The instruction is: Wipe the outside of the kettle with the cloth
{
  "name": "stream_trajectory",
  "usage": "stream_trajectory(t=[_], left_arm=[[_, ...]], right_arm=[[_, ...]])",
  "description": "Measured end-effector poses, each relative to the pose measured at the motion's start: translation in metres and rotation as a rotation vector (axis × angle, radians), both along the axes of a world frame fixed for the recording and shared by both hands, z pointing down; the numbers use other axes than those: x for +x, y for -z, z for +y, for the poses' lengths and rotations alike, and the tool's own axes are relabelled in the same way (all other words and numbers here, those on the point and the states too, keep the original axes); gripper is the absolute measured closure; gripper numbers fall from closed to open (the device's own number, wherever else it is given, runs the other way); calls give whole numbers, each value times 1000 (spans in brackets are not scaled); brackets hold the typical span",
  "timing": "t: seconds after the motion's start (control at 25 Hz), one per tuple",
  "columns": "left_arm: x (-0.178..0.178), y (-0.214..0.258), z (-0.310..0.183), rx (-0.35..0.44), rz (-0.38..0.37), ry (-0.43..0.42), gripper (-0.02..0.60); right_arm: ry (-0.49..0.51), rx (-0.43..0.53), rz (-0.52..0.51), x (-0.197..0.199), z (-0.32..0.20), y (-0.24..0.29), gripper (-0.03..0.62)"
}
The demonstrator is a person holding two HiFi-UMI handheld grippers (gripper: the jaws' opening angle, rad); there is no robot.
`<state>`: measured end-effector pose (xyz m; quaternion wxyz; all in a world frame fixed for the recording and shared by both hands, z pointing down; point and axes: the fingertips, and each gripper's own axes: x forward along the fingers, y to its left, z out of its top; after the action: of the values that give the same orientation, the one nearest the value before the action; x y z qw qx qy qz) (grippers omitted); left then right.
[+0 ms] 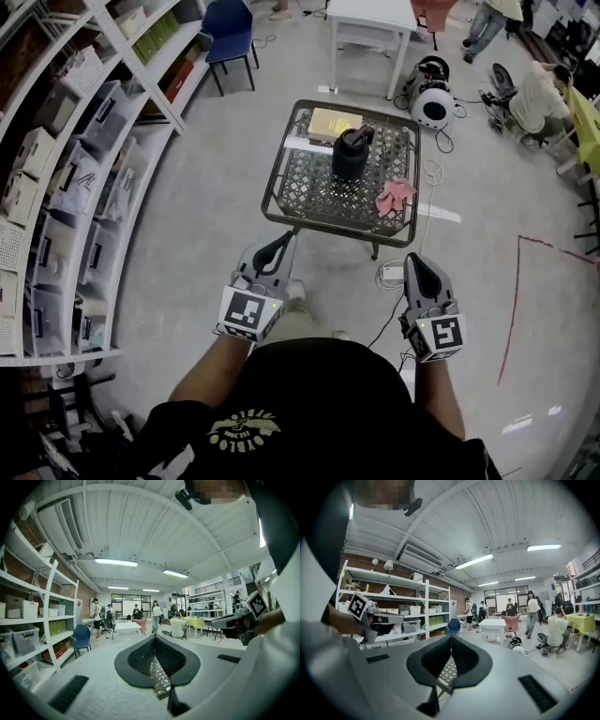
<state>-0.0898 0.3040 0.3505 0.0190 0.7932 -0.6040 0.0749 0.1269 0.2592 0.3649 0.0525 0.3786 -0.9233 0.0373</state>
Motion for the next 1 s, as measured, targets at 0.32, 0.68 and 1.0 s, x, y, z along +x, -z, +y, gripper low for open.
stream_trajectory(t=[0.32, 0.68, 1.0], left_arm=[[-39, 2, -68, -6, 28, -31, 575], [-79, -7, -122, -18, 43, -98, 575], [-109, -10, -165, -16, 81, -163, 575]], right_arm=[[-41, 21, 21, -33, -54, 6, 583], [-95, 5, 27, -72, -98, 2, 583], [-166, 1, 51, -102, -125, 2, 583]])
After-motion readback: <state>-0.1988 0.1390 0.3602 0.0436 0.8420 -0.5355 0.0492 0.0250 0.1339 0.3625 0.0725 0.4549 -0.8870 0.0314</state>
